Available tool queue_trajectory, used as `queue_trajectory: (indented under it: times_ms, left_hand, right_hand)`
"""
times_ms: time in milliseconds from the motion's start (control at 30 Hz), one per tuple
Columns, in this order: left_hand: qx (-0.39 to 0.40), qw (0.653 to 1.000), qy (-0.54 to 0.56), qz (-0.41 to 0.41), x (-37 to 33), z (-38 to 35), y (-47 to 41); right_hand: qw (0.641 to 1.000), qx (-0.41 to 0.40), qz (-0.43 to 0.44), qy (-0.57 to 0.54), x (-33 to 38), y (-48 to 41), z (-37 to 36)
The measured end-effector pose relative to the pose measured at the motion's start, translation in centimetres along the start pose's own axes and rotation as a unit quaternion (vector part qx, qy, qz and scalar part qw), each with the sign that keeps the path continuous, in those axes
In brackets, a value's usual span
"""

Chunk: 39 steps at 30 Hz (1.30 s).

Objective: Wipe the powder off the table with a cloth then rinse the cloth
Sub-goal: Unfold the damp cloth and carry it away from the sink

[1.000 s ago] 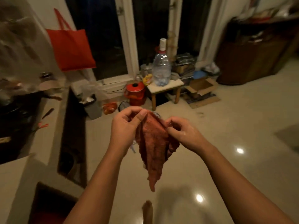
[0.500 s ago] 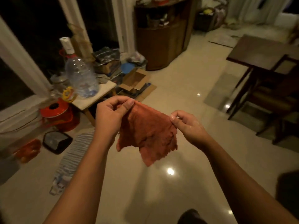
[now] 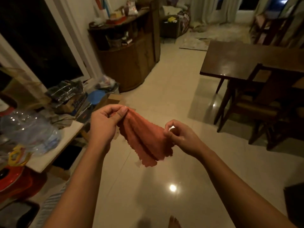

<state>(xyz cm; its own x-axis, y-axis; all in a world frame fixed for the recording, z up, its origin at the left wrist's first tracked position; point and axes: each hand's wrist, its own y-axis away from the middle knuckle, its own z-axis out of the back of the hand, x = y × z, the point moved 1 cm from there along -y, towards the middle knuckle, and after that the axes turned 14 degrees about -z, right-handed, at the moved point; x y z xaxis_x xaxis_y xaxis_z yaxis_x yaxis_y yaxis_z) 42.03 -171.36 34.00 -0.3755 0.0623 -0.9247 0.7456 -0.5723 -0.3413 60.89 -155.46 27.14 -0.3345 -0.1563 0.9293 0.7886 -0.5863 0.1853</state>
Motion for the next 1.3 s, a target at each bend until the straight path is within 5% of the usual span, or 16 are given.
queue_trajectory:
  times_ms: [133, 433, 633, 1033, 1300]
  left_hand:
    - [-0.018, 1.000, 0.004, -0.016, 1.2, -3.7, -8.4]
    - [0.028, 0.999, 0.024, -0.017, 10.3, -11.2, -27.2]
    - [0.140, 0.988, 0.060, -0.002, 15.8, -18.0, -40.5]
    - [0.313, 0.948, 0.035, -0.031, 20.2, -41.7, -63.3]
    - [0.393, 0.917, -0.025, -0.054, 21.6, -57.2, -75.1]
  right_hand:
    - [0.998, 0.043, -0.030, 0.037, 1.7, -6.8, 4.7]
    - [0.994, -0.085, -0.041, 0.048, 2.7, -24.3, 11.9]
    - [0.977, -0.190, -0.088, 0.044, 2.3, -35.0, 17.3]
    - [0.926, -0.346, -0.153, -0.004, -5.8, -53.6, 31.4]
    - [0.902, -0.371, -0.218, -0.035, -9.1, -64.2, 41.0]
